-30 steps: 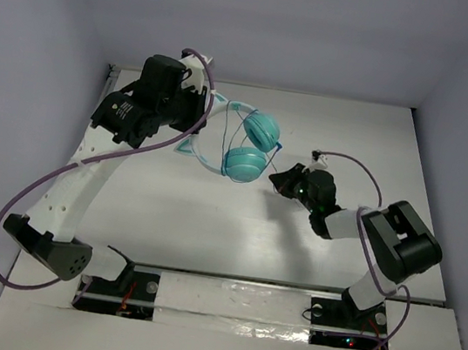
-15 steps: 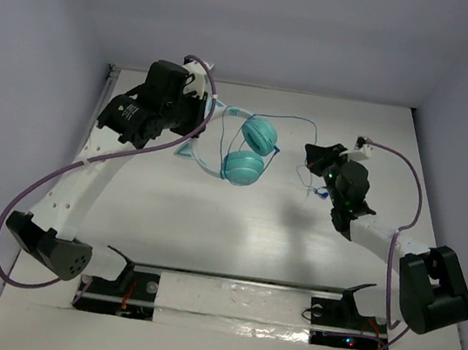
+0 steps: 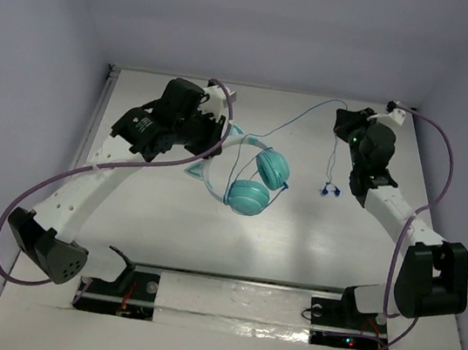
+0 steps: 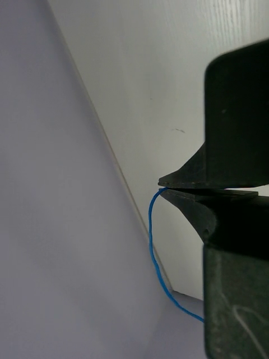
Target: Wrap the headphones
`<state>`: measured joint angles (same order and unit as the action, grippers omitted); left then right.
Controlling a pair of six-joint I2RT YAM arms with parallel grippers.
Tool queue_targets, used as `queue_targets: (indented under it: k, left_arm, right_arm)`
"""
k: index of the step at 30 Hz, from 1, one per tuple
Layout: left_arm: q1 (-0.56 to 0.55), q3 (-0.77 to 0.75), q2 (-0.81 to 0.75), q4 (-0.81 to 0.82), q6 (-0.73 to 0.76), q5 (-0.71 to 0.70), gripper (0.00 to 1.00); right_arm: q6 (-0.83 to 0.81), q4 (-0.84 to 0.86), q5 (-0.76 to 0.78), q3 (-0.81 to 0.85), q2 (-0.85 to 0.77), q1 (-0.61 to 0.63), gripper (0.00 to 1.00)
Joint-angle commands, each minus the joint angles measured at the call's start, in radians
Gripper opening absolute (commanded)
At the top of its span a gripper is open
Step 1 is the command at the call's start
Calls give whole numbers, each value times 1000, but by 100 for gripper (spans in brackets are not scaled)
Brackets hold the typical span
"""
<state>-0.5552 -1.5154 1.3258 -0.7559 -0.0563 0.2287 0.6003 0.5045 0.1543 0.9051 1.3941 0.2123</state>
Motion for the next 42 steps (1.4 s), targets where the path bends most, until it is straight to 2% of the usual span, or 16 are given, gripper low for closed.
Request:
queue_targets:
  k: [1, 7, 14, 18, 21, 25, 27, 32, 36, 42]
  left_arm:
    - [-14, 9, -43, 82, -4, 29, 0]
    - [-69, 3, -8, 84, 15, 20, 0]
    - [-78, 6, -19, 90, 12, -2, 0]
    - [-78, 6, -51, 112, 4, -8, 0]
    - [-34, -15, -63, 127, -11, 3, 0]
    - [53, -77, -63, 151, -39, 70, 0]
    - [92, -101, -48, 171, -53, 136, 0]
    - [101, -206, 3, 202, -102, 161, 0]
    - [136, -270, 35, 205, -140, 88, 0]
    - [199, -301, 73, 257, -217, 57, 0]
  right_arm:
    - [-28, -37, -25, 80, -20, -47, 0]
    - [-51, -106, -87, 208, 22, -87, 0]
    - [-56, -141, -82, 255, 34, -117, 0]
    - [-28, -124, -91, 186, -3, -126, 0]
    - [9, -71, -139, 69, -26, -126, 0]
    - [38, 11, -276, -70, -46, -126, 0]
    - [24, 37, -334, -117, -46, -108, 0]
    - [-62, -30, -436, -97, -33, 10, 0]
    - [-117, -60, -467, -107, -32, 116, 0]
    - [-139, -43, -472, -163, -1, 257, 0]
